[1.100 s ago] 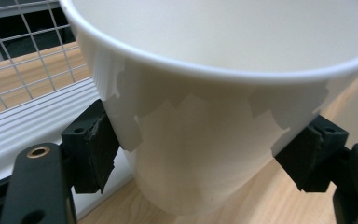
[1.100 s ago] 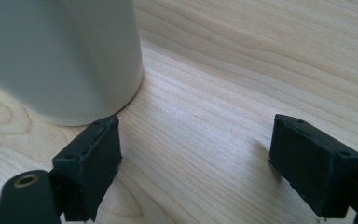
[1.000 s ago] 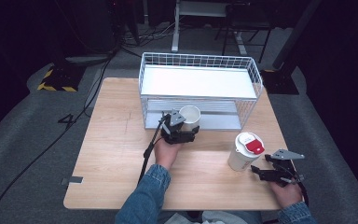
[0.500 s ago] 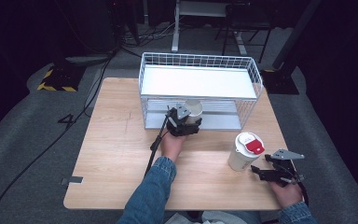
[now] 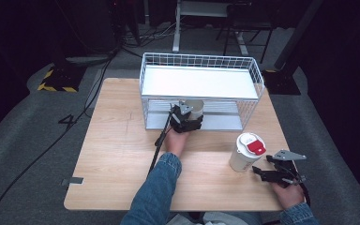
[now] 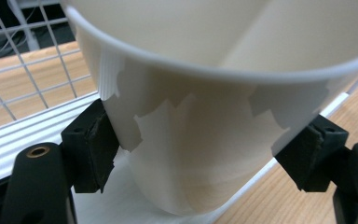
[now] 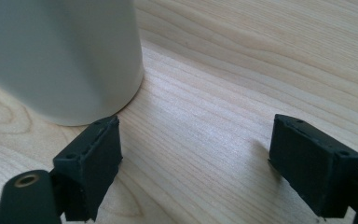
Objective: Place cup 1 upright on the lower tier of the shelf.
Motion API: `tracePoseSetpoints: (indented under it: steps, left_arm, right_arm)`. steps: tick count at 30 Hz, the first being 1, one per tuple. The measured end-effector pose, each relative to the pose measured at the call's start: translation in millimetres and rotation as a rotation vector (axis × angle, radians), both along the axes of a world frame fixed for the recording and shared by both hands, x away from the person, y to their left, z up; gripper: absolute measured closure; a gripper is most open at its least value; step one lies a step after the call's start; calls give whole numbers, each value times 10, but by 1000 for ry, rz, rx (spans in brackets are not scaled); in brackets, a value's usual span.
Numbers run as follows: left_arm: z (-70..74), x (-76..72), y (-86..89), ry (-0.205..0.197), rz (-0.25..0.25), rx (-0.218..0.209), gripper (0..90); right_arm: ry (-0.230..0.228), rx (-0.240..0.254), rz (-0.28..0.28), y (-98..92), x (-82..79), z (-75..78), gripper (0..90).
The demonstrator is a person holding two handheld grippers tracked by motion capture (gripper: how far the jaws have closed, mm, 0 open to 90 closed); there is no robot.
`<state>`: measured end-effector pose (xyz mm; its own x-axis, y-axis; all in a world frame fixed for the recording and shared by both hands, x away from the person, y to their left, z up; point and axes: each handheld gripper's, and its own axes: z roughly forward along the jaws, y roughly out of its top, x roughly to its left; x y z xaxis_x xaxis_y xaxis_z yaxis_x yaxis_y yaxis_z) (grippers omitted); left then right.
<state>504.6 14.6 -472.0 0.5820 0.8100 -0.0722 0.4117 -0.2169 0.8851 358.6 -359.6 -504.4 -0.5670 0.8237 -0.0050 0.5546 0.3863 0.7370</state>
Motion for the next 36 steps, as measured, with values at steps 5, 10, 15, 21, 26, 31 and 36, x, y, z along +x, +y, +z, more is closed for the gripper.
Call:
tracePoseSetpoints:
  steps: [5, 10, 15, 21, 26, 31, 36]
  left_arm:
    - [-6, 23, -12, 11, 3, 9, 226]
    - [-45, 57, -16, 23, 17, 9, 226]
    - [-68, 72, -12, 34, 16, 11, 225]
    - [-91, 91, -20, 35, 7, 19, 225]
    - [-94, 103, -35, 26, 29, 17, 187]
    - [-81, 92, -42, 42, 43, 23, 78]
    - [-42, 58, -39, 36, 45, 24, 10]
  right_arm:
    - [0, 0, 0, 0, 0, 0, 169]
    - [-1, 0, 1, 0, 1, 0, 169]
    - [0, 0, 0, 0, 0, 0, 169]
    - [-1, 0, 1, 0, 0, 0, 169]
    - [-1, 0, 1, 0, 1, 0, 169]
    - [-1, 0, 1, 0, 1, 0, 169]
    - [-1, 0, 1, 0, 0, 0, 169]
